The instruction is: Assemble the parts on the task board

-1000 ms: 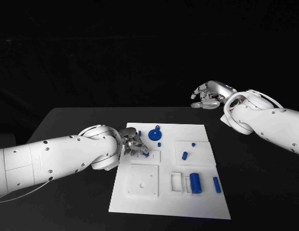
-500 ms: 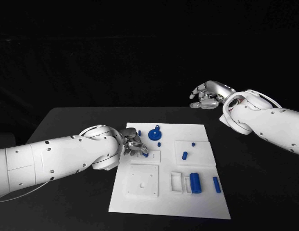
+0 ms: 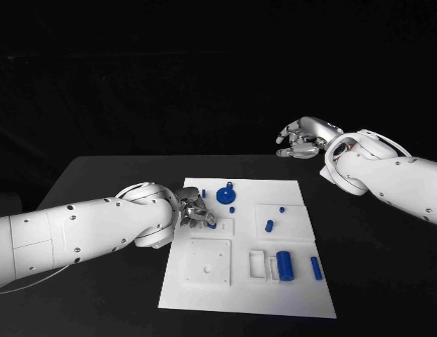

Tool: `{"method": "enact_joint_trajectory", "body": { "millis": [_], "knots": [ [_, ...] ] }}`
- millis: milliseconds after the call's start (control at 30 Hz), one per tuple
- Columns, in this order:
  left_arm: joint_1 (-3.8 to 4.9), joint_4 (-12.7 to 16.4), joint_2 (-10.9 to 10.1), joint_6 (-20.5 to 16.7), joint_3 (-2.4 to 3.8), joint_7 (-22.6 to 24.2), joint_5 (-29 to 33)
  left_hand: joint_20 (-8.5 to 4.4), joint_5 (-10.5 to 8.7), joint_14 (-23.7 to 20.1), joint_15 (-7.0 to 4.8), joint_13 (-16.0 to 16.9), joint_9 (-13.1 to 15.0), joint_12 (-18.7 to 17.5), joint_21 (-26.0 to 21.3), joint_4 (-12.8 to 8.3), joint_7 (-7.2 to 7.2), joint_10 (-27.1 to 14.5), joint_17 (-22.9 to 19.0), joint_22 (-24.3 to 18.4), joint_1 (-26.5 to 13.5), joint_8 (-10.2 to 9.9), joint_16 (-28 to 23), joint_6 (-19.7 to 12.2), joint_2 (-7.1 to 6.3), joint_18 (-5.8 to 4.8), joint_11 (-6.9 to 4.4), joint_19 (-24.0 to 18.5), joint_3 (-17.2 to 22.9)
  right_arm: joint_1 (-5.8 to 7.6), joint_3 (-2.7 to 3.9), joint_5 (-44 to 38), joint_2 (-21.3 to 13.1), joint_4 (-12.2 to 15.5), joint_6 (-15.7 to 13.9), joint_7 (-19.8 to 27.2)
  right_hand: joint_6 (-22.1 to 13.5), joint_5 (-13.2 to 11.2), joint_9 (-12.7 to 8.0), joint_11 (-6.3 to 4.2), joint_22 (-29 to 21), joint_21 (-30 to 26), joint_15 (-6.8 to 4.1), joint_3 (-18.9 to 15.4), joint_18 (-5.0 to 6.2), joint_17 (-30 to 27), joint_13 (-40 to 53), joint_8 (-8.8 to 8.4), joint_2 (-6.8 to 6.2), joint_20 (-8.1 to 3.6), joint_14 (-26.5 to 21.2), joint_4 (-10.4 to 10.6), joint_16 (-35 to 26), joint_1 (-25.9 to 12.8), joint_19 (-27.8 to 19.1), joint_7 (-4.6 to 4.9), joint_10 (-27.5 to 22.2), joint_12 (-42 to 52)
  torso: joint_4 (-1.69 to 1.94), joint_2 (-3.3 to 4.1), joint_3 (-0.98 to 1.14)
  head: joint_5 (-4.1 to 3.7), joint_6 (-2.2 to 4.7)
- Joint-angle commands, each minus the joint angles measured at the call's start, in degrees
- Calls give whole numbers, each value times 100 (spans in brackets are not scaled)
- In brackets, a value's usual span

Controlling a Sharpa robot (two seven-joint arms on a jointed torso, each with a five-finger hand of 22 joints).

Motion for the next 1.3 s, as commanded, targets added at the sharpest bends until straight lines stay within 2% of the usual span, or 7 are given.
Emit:
{"method": "enact_joint_trajectory", "body": {
  "millis": [33, 567, 700, 933, 1300],
  "knots": [
    [1, -1, 4, 123, -8, 20, -33, -865, 97, 120, -168, -7, 5, 10, 16, -93, 5, 18, -10, -10, 315, 16, 19, 53, 270, -14, -21, 34, 141, 5, 3, -50, 2, 15, 38, 38, 3, 34, -5, 4, 72, -32, -12, 5, 305, -5, -7, -18, -66, -23, -33, 43, -37, -1, 5, 38, -16, -10, 4, -4, 2, -7, -8],
    [2, -1, 22, 199, -15, 46, 0, -859, 87, 120, -163, -10, 6, 11, 13, -67, 10, 20, -18, -12, 271, 14, 11, 63, 258, -18, -14, 37, 123, 5, 3, -53, 4, 38, 66, 25, 4, 39, -5, 4, 72, -34, -12, 6, 305, -6, -9, -17, -65, -23, -32, 47, -38, 2, 5, 38, -16, -9, 3, -3, 1, -3, -15],
    [2, 1, 36, 192, -14, 63, 1, -859, -103, 127, -171, -17, 42, 13, 4, 33, -13, 24, -30, -18, 181, 62, 5, 160, 218, -15, -34, 44, 85, 5, 3, -54, 6, 35, 70, 24, 5, 87, -4, 4, 72, -37, -12, 9, 305, -7, -13, -16, -66, -22, -33, 54, -41, 6, 4, 37, -16, -9, 1, -5, 2, -2, -16],
    [2, -1, 58, 202, -13, 68, 3, -860, -245, 133, -180, -23, 66, 18, -2, 135, -25, 27, -38, -19, 134, 75, 7, 198, 159, -9, -44, 51, 76, 5, 3, -55, 12, 32, 80, 21, 6, 128, -4, 4, 73, -38, -13, 9, 305, -8, -17, -15, -67, -20, -32, 61, -42, 6, 4, 37, -16, -8, 1, -5, 3, -4, -18],
    [3, -28, 88, 215, -12, 62, -3, -860, -313, 135, -184, -26, 76, 21, -5, 192, -28, 26, -42, -18, 114, 74, 10, 206, 119, -6, -47, 53, 71, 5, 3, -55, 25, 37, 93, 22, 7, 155, -4, 4, 74, -39, -13, 4, 305, -8, -19, -14, -68, -19, -31, 71, -43, -1, 6, 37, -15, -7, 3, -4, 6, -11, -20]
  ]
}}
